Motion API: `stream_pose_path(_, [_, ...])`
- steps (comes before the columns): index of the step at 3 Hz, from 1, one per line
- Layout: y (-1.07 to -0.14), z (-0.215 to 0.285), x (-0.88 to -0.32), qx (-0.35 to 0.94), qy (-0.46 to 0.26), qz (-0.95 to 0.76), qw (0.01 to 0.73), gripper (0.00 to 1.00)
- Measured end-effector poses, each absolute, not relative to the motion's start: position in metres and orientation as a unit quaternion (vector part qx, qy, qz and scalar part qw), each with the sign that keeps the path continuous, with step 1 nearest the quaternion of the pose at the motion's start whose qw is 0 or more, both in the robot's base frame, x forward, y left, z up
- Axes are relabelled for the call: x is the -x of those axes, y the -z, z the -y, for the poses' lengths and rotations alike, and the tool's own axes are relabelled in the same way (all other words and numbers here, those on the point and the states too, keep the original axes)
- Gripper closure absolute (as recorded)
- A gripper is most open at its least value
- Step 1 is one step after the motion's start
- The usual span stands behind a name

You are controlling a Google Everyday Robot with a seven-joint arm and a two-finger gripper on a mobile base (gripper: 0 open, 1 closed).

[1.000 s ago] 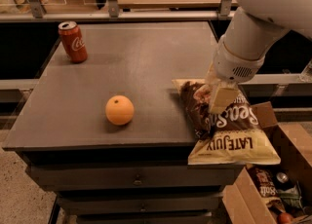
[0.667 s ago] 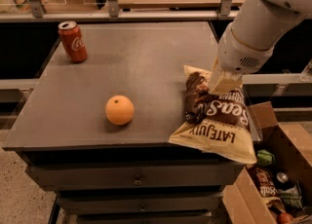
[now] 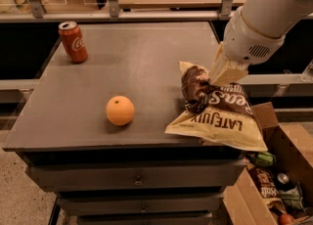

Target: Move brown chip bag near orange

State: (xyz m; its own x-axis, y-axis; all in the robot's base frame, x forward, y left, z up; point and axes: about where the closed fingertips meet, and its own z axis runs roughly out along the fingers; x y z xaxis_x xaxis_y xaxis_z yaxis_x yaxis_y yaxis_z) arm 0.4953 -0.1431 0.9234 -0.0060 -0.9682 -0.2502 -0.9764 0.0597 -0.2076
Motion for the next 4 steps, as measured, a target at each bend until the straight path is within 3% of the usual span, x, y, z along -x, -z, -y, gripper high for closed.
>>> stream_pose_path(4, [-0.951,0.100,-0.502,0.735,0.016,-0.651,0.187,1.00])
